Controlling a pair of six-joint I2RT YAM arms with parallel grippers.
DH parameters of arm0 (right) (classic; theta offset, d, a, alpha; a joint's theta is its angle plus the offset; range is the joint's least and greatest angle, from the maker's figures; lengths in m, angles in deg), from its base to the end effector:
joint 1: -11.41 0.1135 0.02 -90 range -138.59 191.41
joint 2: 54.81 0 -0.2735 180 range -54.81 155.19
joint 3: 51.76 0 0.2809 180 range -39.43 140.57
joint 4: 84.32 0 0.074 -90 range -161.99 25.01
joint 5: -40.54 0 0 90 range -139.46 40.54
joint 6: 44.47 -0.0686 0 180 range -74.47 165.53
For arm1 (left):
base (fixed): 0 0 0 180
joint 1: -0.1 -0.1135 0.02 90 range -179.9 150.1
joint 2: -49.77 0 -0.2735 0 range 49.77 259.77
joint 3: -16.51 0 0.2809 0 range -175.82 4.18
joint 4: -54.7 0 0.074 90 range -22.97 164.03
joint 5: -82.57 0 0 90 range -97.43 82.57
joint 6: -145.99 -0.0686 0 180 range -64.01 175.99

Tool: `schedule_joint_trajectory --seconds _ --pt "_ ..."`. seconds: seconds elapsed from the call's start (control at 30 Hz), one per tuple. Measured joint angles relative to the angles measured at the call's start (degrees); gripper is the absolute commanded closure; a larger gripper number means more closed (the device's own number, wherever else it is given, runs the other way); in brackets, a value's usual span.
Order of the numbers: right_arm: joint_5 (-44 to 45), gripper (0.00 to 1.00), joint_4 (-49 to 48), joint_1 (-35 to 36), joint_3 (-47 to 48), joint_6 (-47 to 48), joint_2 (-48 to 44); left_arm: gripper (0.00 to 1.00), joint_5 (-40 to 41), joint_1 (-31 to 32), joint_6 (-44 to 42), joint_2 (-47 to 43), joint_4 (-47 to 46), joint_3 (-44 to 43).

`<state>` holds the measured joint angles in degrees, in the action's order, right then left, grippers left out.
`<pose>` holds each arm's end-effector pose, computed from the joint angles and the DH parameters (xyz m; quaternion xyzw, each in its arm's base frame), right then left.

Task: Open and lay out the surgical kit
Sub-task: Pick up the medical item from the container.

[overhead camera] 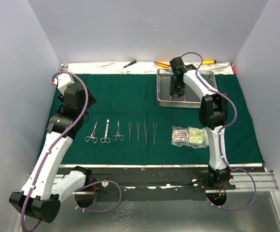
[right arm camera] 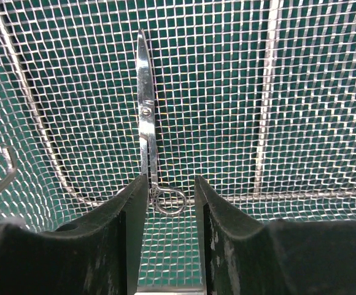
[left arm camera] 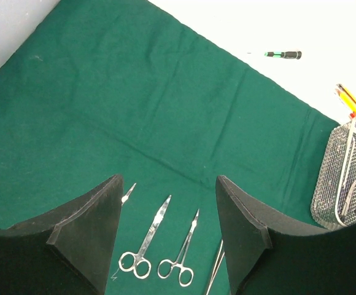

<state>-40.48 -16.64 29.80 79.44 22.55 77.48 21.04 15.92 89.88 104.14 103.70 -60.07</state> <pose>0.5122 0.1590 0.1783 0.0536 0.9785 -0.0071 0.1990 0.2404 -0.0341 0.3814 -0.2569 0.7951 -0.0235 0.5489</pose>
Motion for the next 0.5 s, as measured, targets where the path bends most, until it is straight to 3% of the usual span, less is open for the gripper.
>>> schedule_joint_trajectory --seconds 0.3,0.5 --pt "-3.37 0.64 -0.17 0.02 1.07 2.62 4.15 0.37 0.0 0.0 -0.07 2.43 -0.63 0.02" --pt "-3.76 0.77 0.44 0.07 2.82 3.34 5.66 0.37 0.0 0.0 -0.13 3.65 -0.72 0.02"
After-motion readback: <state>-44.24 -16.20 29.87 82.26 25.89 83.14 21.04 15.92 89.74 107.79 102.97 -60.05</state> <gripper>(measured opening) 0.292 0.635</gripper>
